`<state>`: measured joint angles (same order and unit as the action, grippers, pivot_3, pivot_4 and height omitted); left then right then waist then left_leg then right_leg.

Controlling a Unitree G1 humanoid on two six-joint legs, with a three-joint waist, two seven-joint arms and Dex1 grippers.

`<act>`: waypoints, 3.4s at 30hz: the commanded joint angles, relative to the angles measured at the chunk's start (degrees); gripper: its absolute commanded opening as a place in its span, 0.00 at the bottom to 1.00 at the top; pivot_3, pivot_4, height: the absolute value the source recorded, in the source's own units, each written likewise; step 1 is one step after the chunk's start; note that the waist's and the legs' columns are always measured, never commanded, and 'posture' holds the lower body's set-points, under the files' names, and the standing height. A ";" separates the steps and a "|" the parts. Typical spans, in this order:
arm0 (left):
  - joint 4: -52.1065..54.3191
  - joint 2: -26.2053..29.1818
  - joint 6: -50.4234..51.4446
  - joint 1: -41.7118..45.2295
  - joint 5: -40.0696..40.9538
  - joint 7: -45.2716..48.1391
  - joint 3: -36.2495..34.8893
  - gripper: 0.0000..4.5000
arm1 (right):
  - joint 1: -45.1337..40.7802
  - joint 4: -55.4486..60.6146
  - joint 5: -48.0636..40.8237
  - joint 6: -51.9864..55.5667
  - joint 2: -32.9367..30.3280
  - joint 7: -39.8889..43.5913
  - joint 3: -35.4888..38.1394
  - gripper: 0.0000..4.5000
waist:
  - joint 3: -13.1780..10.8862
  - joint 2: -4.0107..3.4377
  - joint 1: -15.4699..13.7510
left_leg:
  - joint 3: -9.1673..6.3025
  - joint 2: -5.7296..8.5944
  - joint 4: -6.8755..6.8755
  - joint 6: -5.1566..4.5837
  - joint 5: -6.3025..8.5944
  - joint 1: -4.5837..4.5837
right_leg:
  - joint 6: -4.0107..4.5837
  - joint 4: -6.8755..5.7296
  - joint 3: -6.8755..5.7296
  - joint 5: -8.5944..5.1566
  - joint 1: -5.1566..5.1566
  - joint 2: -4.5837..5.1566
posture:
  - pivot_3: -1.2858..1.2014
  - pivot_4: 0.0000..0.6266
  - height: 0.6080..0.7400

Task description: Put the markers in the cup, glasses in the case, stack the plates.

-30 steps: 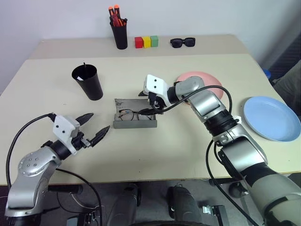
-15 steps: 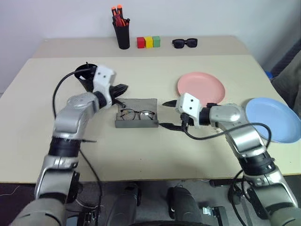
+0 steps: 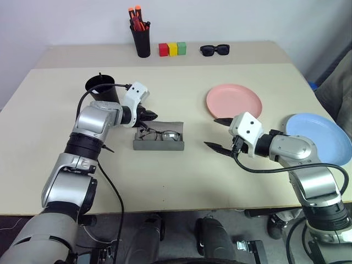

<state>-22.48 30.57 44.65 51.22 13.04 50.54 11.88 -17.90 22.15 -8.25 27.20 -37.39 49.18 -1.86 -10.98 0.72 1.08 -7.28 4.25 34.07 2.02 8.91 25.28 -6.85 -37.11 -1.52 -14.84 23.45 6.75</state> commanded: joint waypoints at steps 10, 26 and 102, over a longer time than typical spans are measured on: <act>23.67 8.36 -9.36 -17.40 0.15 5.92 -1.36 0.02 | -6.96 -11.19 2.23 -2.47 0.99 -4.78 -0.93 0.85 | 0.00 -0.03 -0.21 | -0.17 -0.05 -0.01 0.00 0.00 -0.01 | 0.04 0.03 0.08 -0.01 0.01 0.04 | 0.52 0.24 1.00; 40.77 2.42 -21.46 -34.50 11.34 2.35 -15.23 0.02 | -17.05 -35.94 17.49 -8.52 0.93 -14.90 -9.41 0.85 | 0.03 -0.12 -0.16 | -0.13 -0.03 -0.02 0.00 0.00 0.02 | 0.05 0.07 0.07 0.00 0.03 0.05 | 0.52 0.24 1.00; 41.89 -5.50 -25.21 -35.38 12.83 2.59 -2.00 0.01 | 14.54 -6.75 6.07 1.93 -15.10 -8.25 16.59 0.00 | 0.09 -0.32 -0.74 | 0.74 -0.10 0.14 -0.40 0.24 -0.28 | 0.20 0.26 0.80 -0.18 -0.20 0.09 | 0.52 0.24 1.00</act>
<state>17.70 25.22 20.66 15.82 25.82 53.27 10.02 -1.45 12.41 -1.88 28.63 -50.73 41.42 11.71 -10.89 0.40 0.35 -6.54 4.15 34.21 1.63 9.15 25.00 -6.65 -36.86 -0.71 -15.02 23.25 6.84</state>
